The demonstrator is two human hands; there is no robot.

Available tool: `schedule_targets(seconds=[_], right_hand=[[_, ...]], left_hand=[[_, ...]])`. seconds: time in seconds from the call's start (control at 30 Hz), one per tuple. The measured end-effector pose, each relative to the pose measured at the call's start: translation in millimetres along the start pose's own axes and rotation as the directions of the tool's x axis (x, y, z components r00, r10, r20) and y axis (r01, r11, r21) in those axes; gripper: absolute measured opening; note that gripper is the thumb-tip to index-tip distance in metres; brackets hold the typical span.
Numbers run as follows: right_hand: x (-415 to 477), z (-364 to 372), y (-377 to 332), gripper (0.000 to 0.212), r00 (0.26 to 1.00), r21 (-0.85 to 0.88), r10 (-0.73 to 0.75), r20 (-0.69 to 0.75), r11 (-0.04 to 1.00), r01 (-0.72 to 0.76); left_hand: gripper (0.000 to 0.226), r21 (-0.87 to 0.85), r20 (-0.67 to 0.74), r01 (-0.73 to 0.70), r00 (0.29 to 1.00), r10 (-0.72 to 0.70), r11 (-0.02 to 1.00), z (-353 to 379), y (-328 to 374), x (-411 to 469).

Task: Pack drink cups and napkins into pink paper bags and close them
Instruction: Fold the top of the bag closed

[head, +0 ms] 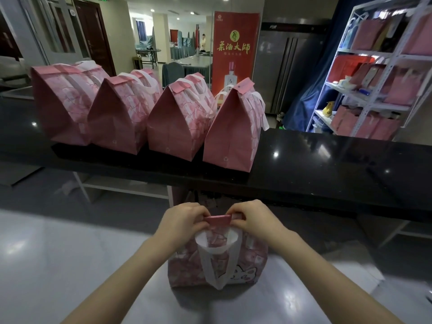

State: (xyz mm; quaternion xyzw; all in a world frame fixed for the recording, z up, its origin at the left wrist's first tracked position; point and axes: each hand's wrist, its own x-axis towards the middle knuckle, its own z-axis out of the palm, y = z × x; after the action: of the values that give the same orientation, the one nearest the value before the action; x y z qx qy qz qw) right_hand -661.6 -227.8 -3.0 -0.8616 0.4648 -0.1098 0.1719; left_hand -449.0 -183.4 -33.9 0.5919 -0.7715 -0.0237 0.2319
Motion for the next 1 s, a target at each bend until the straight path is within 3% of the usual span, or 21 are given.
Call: schedule_targets(seconds=[0.17, 0.37, 0.5, 0.57, 0.63, 0.73, 0.83, 1.0], right_hand=[[1, 8, -2, 0.019, 0.998, -0.011, -0.01, -0.064, 1.0, 0.009], [4, 9, -8, 0.016, 1.0, -0.012, -0.005, -0.02, 1.0, 0.005], [5, 15, -9, 0.018, 0.997, -0.045, -0.028, -0.078, 0.999, 0.025], [3, 12, -5, 0.02, 0.997, 0.001, -0.026, -0.072, 1.0, 0.026], [1, 2, 5, 0.021, 1.0, 0.154, 0.003, -0.031, 0.988, 0.002], [-6, -21, 31, 0.029, 0.995, 0.274, 0.055, 0.085, 0.959, -0.077], [-15, -30, 56, 0.029, 0.983, 0.197, 0.103, 0.155, 0.971, -0.133], [-11, -16, 60, 0.011, 0.991, 0.085, 0.133, 0.022, 0.987, -0.135]], left_hand=[[0.016, 0.068, -0.005, 0.031, 1.0, -0.031, 0.997, 9, 5, 1], [0.016, -0.009, 0.049, -0.039, 0.998, 0.039, 0.999, 9, 14, 9], [0.017, 0.026, 0.005, -0.011, 1.0, 0.011, 1.0, 14, 18, 11], [0.017, 0.018, -0.019, -0.032, 0.999, 0.032, 0.999, 12, 15, 10], [0.018, 0.02, -0.015, -0.047, 0.999, 0.047, 0.999, 4, 8, 8], [0.028, -0.093, 0.074, 0.06, 0.996, -0.053, 0.994, -15, -15, -1], [0.024, -0.218, 0.157, 0.217, 0.97, -0.185, 0.951, -30, -41, -17], [0.008, -0.174, 0.04, 0.231, 0.973, -0.227, 0.957, -30, -56, -39]])
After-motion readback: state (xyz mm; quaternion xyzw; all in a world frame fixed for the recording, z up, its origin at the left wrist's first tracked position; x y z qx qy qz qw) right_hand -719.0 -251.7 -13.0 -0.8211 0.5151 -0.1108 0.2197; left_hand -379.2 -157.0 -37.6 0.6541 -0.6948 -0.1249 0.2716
